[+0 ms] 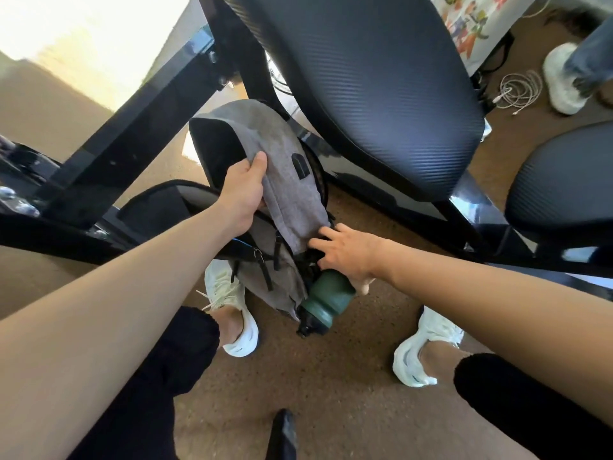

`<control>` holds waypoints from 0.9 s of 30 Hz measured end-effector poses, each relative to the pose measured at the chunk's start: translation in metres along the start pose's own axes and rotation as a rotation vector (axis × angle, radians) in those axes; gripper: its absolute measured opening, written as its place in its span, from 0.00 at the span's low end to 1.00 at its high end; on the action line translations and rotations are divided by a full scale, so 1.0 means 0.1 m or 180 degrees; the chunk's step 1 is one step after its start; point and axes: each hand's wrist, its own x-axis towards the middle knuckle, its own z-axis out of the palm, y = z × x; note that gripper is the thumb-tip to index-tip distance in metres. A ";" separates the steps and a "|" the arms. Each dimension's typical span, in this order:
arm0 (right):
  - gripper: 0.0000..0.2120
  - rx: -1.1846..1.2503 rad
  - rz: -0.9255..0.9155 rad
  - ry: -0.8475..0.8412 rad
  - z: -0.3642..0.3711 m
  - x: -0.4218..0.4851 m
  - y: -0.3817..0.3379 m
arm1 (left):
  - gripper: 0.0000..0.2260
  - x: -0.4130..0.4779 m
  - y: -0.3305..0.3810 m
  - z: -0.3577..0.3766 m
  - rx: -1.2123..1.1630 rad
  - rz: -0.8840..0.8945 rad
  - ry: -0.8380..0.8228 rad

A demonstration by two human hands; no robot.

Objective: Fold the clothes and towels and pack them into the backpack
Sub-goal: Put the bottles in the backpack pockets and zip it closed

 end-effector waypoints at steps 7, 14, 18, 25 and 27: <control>0.37 0.0490 -0.0038 0.0084 0.06 -0.06 -0.12 | 0.16 -0.02 0.00 -0.01 0.0010 0.0035 -0.0001; 0.34 0.0266 0.0018 0.0614 0.20 -0.30 -0.22 | 0.15 0.01 -0.03 -0.03 0.0071 0.0093 -0.0037; 0.33 0.0164 0.0095 0.0660 0.35 -0.41 -0.26 | 0.16 0.02 -0.06 -0.01 0.0066 0.0118 -0.0044; 0.42 0.0634 0.0014 -0.0316 0.12 -0.27 -0.05 | 0.14 -0.07 -0.12 0.10 0.0096 0.0159 -0.0341; 0.44 0.0435 0.0145 -0.0876 0.01 -0.20 -0.01 | 0.11 -0.09 -0.12 0.11 0.0084 0.0178 -0.0399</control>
